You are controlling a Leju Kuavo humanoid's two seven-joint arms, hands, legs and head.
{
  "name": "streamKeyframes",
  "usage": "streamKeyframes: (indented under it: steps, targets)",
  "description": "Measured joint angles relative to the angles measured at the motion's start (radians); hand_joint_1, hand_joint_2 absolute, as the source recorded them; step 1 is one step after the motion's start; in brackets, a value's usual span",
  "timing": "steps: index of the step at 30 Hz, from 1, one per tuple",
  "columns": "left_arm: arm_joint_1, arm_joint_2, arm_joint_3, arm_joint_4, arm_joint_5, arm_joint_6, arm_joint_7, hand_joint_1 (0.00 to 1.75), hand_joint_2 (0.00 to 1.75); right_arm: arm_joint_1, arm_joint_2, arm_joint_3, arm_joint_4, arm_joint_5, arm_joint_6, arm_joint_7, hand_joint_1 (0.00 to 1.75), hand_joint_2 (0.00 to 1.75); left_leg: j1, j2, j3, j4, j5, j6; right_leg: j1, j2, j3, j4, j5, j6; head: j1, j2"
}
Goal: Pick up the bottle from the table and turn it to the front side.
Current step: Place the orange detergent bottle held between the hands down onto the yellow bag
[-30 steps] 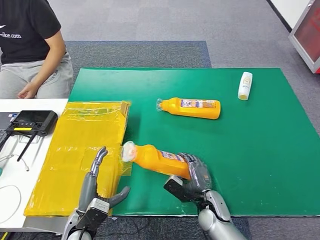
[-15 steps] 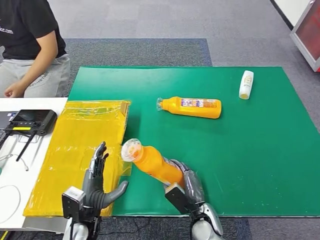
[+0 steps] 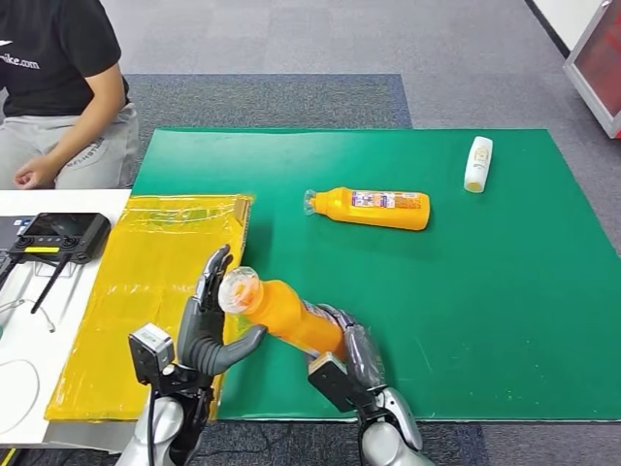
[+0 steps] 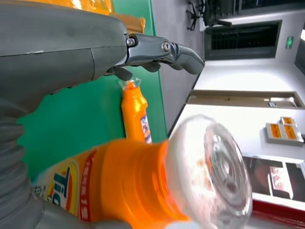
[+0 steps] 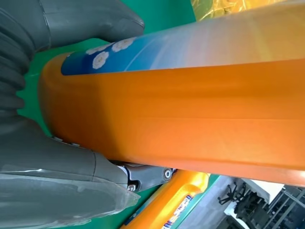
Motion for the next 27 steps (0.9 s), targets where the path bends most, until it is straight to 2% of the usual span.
streamKeyframes:
  steps: [9,19,27]
  targets:
    - [-0.021,-0.008,-0.015,0.027,-0.004,-0.012,0.012,0.0,1.75,-0.011,0.0,0.003,0.013,-0.012,-0.001,-0.003,1.75,1.75,0.0,0.0,-0.002,0.0,0.0,0.0,0.0,0.0,-0.002,0.0,0.0,0.0,0.0,0.0]
    - [-0.059,-0.011,-0.093,0.113,-0.023,-0.051,0.054,0.0,1.75,-0.035,0.003,0.007,0.034,-0.05,-0.016,-0.02,1.75,1.75,0.0,0.0,-0.003,0.0,0.0,0.0,0.0,0.0,-0.002,0.0,0.0,0.0,0.0,0.0]
    - [-0.077,-0.008,-0.11,0.148,-0.036,-0.055,0.073,0.0,1.75,-0.035,0.003,0.007,0.036,-0.066,-0.018,-0.029,1.75,1.75,0.0,0.0,-0.004,0.0,0.0,0.0,0.0,0.0,-0.004,0.0,0.0,0.0,0.0,0.0]
